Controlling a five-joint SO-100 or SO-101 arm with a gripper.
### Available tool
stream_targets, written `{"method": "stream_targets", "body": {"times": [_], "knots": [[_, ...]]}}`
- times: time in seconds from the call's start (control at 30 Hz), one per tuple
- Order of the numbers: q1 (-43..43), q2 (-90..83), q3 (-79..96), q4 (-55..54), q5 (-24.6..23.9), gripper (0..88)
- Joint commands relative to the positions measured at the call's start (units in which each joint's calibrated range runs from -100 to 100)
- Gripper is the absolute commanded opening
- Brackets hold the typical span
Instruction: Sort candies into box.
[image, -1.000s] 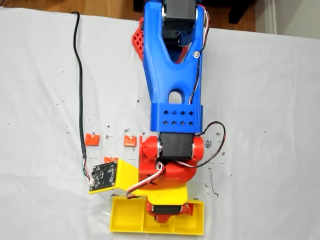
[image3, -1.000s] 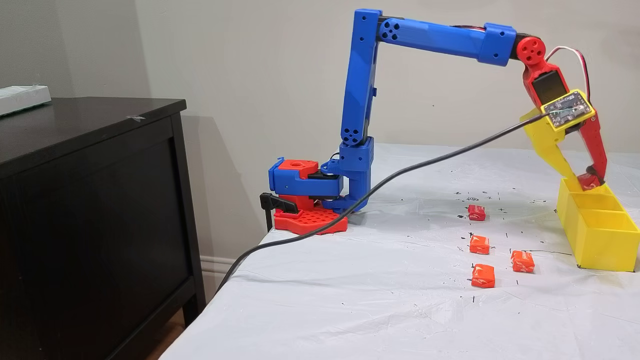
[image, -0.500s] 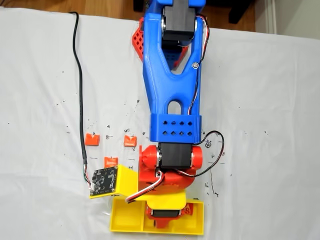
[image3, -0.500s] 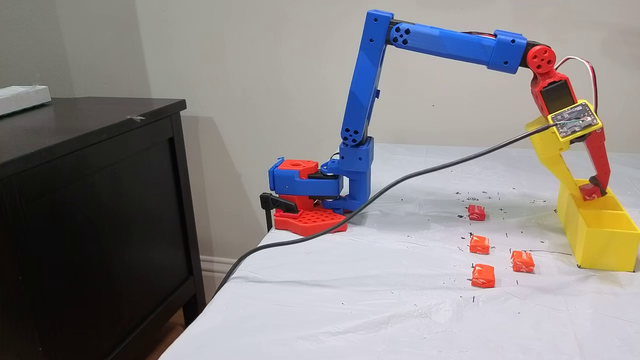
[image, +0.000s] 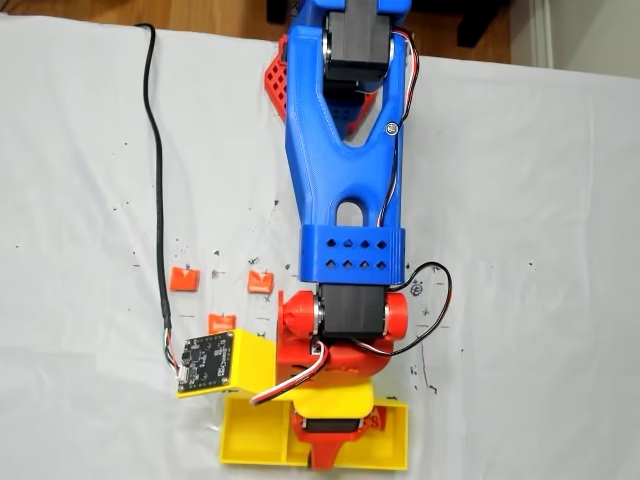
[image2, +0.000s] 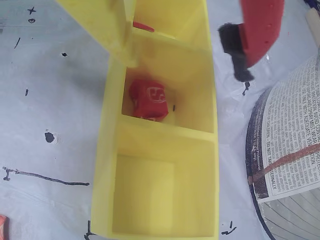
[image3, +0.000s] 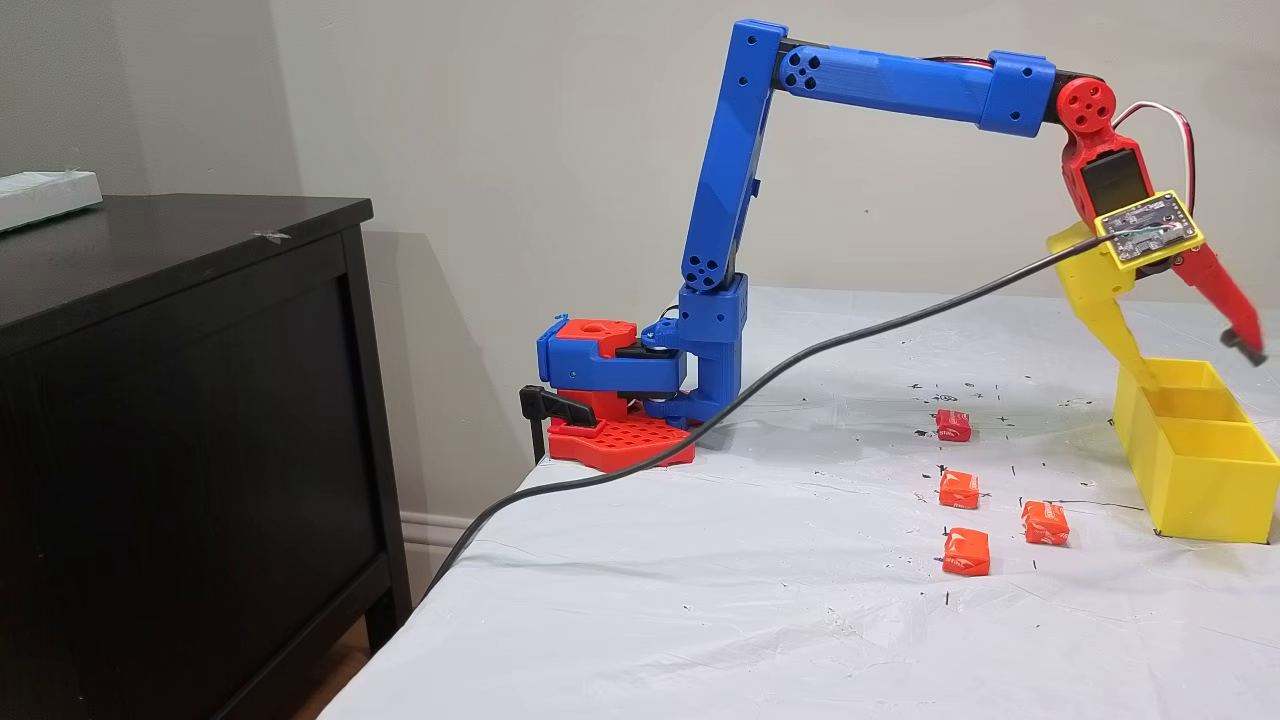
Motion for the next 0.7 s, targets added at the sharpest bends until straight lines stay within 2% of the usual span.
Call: {"method": "stream_targets", "body": {"times": [0.0,0.2,0.43,0.67], "knots": [[-0.23,-9.99,1.02,-0.09,1.03,2.7],[-0.87,-14.91,3.57,5.23,2.88,0.2],[-3.4,-23.39,18.5,8.18,7.28,0.2],[-3.22,-27.88,26.15,10.06,6.79,0.2]]}}
